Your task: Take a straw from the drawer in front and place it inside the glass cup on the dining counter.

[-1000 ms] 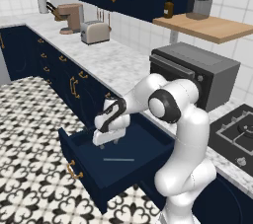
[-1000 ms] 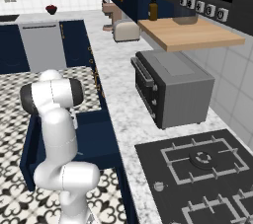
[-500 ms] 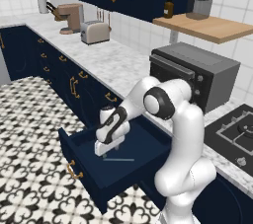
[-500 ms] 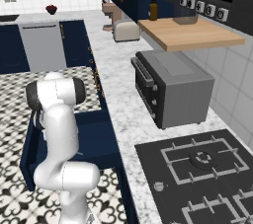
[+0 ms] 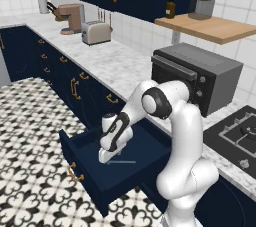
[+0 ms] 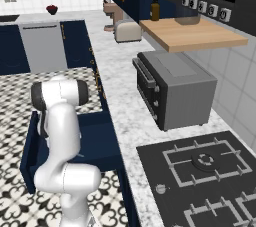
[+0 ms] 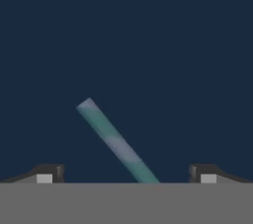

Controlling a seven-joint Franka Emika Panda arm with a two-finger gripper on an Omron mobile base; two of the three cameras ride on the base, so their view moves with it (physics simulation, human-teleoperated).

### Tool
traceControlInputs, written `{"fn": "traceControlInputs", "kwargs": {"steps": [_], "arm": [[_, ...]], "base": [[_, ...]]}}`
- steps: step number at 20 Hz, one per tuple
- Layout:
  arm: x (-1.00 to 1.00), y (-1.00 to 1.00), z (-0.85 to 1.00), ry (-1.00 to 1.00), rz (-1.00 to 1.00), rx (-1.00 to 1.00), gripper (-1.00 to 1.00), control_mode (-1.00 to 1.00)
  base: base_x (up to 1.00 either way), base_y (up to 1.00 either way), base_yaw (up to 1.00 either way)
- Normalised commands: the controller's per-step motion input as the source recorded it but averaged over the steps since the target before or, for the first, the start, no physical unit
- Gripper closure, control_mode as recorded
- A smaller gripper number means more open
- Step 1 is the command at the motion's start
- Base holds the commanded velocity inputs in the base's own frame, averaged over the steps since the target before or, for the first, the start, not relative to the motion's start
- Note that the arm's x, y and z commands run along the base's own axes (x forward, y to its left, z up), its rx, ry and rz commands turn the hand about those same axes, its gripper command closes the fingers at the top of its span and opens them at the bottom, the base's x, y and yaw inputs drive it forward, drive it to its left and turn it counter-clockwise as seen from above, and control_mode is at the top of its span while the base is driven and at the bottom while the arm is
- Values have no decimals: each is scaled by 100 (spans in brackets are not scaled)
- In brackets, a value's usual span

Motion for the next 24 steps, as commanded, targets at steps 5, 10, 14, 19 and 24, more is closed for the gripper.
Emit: {"fn": "traceControlInputs", "kwargs": {"steps": [5,10,14,19,24], "arm": [[0,-12,-27,-6,7,0,-100,-100],[0,-6,-30,-3,6,0,-100,-100],[0,-3,-33,-1,6,0,-100,-100],[0,0,-35,0,5,0,100,-100],[0,0,-25,0,2,0,100,-100]], "base": [[0,0,0],[0,0,0],[0,0,0],[0,0,0],[0,0,0]]}}
